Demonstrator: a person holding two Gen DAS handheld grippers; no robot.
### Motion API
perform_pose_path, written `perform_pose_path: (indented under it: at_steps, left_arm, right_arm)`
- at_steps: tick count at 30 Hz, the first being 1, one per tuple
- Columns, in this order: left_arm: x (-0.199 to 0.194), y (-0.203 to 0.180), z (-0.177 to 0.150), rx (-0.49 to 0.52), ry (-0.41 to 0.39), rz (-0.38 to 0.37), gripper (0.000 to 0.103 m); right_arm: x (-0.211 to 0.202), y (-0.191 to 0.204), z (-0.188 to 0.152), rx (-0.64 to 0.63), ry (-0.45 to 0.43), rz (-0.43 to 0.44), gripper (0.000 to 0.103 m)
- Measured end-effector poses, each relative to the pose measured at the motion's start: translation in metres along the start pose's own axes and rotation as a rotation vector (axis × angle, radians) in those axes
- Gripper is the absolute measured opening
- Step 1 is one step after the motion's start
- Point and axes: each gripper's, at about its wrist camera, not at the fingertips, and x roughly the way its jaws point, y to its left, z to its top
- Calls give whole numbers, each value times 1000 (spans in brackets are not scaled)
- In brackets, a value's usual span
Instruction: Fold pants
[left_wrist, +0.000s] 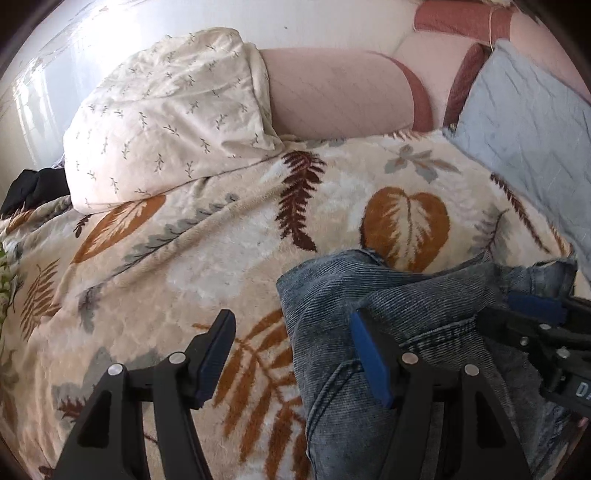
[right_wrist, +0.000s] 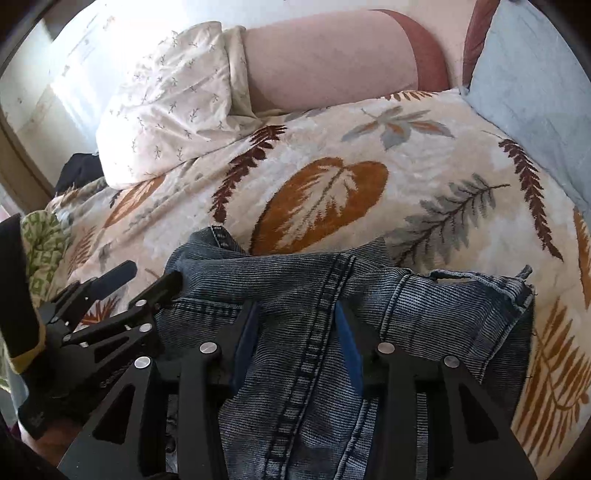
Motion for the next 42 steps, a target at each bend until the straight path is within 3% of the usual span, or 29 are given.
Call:
perform_pose_path:
  at_steps: [7,11,14,18,30,32,34,37,42]
  left_arm:
    - [14,4,-5,17,31,-1,76]
    - [-1,14,-5,-42,35,-3,76]
    - [-25,19,-7,-35,-6,51,76]
    - [-52,26,-16,-50,-45,64,76]
    - [-97,15,-65,-5,-37,95,76]
    - [-98,10,-69,12,-35,97,78]
    - [-90,3,-73,47,-12,106,80]
    - [-77,-8,-81,110,8,154,80]
    - [-89,0,-74,63,-45,135,80]
  right_arm:
    - [4,-2,-1,5,5,30,46]
    - [-7,-6,-1,28,-8,74,46]
    - [-20,-11,-3,35,-27,99,46]
    - [-33,-13,-10,19,-42,67,47]
    - [-57,-5,-54,-11,1,47,50]
    - [-56,-4,-65,-10,23,31,51]
    - [-53,-2,-73,-10,52,25,58]
    - [-50,-2,-77,-21,67,25,62]
    - [-62,-11,-72,6,30,71,61]
